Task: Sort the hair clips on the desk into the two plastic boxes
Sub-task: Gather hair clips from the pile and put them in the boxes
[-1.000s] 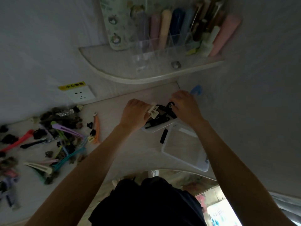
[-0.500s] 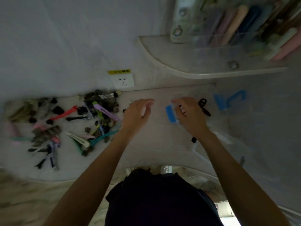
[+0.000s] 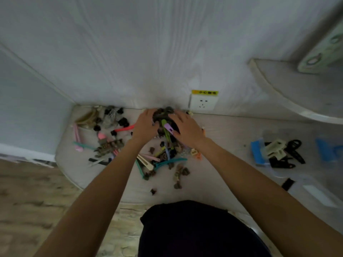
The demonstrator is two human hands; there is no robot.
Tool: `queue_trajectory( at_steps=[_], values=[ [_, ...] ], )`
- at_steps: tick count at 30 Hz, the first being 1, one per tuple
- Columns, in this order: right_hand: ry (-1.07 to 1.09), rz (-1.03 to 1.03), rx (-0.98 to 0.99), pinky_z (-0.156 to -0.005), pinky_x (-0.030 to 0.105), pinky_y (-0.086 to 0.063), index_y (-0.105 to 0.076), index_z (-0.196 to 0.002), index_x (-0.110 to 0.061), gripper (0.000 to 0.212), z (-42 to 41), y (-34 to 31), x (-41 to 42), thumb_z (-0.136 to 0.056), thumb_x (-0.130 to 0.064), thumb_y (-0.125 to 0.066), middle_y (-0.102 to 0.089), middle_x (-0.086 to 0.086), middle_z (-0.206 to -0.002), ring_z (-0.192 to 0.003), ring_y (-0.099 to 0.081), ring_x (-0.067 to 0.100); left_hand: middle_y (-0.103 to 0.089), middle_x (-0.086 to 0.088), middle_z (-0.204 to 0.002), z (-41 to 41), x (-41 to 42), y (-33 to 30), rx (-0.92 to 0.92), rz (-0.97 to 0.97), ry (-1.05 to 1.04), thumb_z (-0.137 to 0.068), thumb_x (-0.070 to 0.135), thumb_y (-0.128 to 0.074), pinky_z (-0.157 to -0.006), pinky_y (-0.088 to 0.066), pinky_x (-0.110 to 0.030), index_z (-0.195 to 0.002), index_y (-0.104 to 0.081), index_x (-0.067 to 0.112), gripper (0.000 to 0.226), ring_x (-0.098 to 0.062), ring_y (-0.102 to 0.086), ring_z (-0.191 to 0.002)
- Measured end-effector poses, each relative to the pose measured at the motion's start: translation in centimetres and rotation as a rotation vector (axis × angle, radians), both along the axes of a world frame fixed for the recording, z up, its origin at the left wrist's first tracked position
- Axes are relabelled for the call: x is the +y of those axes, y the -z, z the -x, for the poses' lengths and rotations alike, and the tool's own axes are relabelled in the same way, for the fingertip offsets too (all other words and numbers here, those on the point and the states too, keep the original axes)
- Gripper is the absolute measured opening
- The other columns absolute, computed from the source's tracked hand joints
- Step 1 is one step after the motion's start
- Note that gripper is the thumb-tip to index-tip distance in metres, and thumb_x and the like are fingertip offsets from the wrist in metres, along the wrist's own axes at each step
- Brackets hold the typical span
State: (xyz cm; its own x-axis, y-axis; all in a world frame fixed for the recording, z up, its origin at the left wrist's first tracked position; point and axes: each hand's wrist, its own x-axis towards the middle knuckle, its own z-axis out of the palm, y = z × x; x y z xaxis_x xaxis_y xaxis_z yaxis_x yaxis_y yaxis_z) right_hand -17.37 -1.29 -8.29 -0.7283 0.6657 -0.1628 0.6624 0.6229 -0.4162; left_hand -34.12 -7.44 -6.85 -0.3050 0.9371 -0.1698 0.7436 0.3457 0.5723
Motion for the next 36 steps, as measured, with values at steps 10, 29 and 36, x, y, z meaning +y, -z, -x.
queue_trajectory(
  at_steps=[10,29,36],
  values=[
    [0.100,-0.222,-0.050,-0.097,0.043,-0.038,-0.054,-0.120,-0.006,0.037,1.5,-0.2,0.9,-0.091,-0.030,-0.049,-0.047,0.019,-0.130,-0.117,-0.045,0.037,-0.056,-0.016,-0.125,1.2,1.0,1.9,0.085,0.036,0.225,-0.090,0.020,-0.056,-0.087,-0.044,-0.037,-0.120,-0.059,0.012,0.031,-0.033,-0.054,-0.110],
    [0.082,0.065,0.016,-0.086,0.041,-0.049,-0.043,-0.122,-0.009,0.054,7.0,-0.6,0.9,-0.078,-0.022,-0.071,-0.056,0.017,-0.119,-0.105,-0.054,0.033,-0.061,-0.009,-0.118,10.1,-12.9,0.0,0.142,0.210,-0.253,-0.082,0.024,-0.062,-0.085,-0.050,-0.042,-0.129,-0.042,0.031,0.052,-0.032,-0.059,-0.107],
    [0.137,-0.023,0.127,-0.080,0.045,-0.050,-0.049,-0.100,-0.006,0.029,4.6,-1.1,-0.2,-0.077,-0.002,-0.066,-0.041,0.017,-0.116,-0.086,-0.053,0.029,-0.068,-0.005,-0.107,6.9,-9.2,-3.2,-0.122,-0.140,-0.359,-0.078,0.038,-0.070,-0.084,-0.053,-0.034,-0.123,-0.050,0.016,0.054,-0.019,-0.065,-0.090]
  ],
)
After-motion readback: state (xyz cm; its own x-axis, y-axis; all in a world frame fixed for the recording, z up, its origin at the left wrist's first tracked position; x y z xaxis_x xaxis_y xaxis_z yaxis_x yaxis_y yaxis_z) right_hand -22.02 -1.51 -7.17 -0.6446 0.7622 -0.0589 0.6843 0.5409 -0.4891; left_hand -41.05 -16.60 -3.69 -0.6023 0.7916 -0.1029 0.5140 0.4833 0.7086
